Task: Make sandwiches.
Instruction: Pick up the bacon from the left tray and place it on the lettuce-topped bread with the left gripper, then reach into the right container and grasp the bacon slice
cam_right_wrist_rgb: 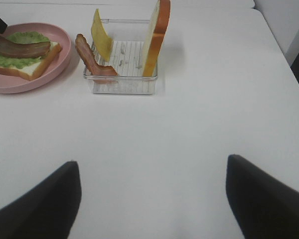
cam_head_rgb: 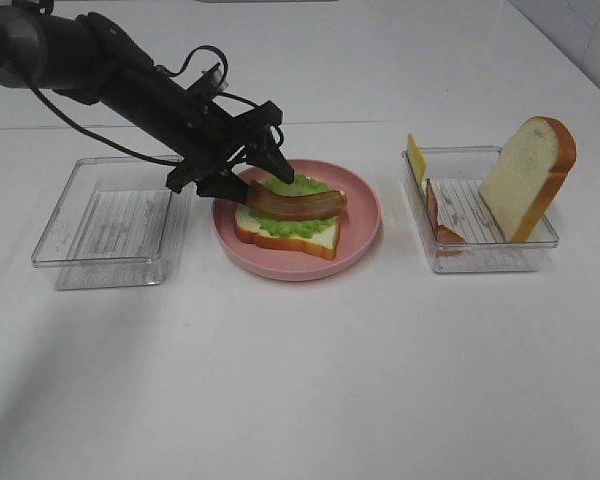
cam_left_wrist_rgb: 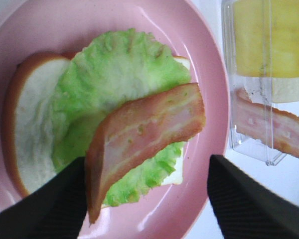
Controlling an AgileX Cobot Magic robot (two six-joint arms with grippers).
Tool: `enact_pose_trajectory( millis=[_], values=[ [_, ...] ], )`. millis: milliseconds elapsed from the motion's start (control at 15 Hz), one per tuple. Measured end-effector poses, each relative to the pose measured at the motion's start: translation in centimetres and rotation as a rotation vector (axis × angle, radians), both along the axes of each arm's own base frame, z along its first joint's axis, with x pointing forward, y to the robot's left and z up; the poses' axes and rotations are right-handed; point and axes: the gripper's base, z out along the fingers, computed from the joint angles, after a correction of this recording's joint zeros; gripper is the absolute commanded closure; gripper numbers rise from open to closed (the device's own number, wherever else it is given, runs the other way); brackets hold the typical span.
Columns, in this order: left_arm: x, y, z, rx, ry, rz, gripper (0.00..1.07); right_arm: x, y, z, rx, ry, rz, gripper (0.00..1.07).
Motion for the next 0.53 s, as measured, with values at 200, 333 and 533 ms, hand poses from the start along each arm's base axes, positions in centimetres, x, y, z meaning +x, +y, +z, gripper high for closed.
enact_pose_trajectory(
  millis=[200,333,533],
  values=[
    [0.5,0.7,1.7,-0.005,-0.001,-0.066,0.37,0.0,0.0,0.0,0.000,0.000,0.000,0.31],
    [0.2,0.8,3.3,0.005,0.023,-0.130,0.37,0.0,0.0,0.0,0.000,0.000,0.000,0.31],
    [-0.9,2.2,7.8,0.151,-0.017,-0.143,0.37,0.0,0.0,0.0,0.000,0.000,0.000,0.31]
  ],
)
